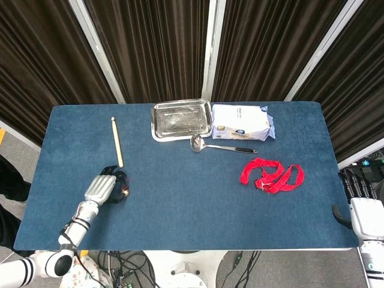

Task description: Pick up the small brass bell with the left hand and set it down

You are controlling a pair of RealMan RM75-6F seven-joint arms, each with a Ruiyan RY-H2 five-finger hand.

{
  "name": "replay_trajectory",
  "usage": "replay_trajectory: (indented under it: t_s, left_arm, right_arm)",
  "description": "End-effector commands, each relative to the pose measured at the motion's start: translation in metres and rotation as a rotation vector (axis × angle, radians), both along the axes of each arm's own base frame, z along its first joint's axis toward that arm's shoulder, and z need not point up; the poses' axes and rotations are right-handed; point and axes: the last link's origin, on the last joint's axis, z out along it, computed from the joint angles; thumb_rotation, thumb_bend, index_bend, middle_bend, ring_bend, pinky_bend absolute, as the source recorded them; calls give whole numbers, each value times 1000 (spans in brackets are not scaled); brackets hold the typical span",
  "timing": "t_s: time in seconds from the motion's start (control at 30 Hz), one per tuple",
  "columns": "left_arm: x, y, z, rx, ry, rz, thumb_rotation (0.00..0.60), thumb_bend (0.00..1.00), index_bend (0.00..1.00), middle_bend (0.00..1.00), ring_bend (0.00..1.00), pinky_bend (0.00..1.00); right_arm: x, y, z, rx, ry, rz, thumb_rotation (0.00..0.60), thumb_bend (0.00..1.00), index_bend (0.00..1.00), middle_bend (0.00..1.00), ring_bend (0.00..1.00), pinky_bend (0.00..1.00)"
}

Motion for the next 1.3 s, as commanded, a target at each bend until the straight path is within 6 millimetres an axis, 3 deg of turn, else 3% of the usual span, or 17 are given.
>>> replay_trajectory:
  t_s: [0.03, 0.87, 1.0, 1.1, 1.17, 1.23, 1.3]
  left_arm:
    - [0, 0, -1, 1, 0, 1, 600, 380, 522, 239, 25, 15]
    - [5, 3, 5, 43, -19, -6, 600, 400, 636, 279, 50, 32]
    - [8, 12, 26, 113, -31, -20, 600, 400, 639, 283, 57, 39]
    - [11, 25, 58, 233, -76, -3, 600, 401, 646, 289, 60, 42]
    - [17, 27, 72, 256, -219, 69, 600, 401, 665, 308, 74, 67]
    - [25, 23, 76, 155, -357, 137, 600, 407, 686, 322, 83, 93]
    - [15, 27, 87, 193, -33, -33, 600, 414, 689, 323, 83, 83]
  right_arm:
    - [0, 0, 0, 0, 0, 0, 600, 268, 0, 0, 0, 0]
    - [-2, 0, -1, 1, 1, -9, 600, 268, 0, 0, 0, 0]
    - [-1, 0, 0, -1, 1, -5, 600, 268, 0, 0, 0, 0]
    - [0, 1, 1, -5, 1, -4, 600, 268, 0, 0, 0, 0]
    - [-1, 1, 1, -4, 0, -6, 600, 268, 0, 0, 0, 0]
    - [-1, 0, 1, -3, 1, -7, 600, 268, 0, 0, 0, 0]
    - [0, -1, 0, 1, -1, -7, 600, 268, 0, 0, 0, 0]
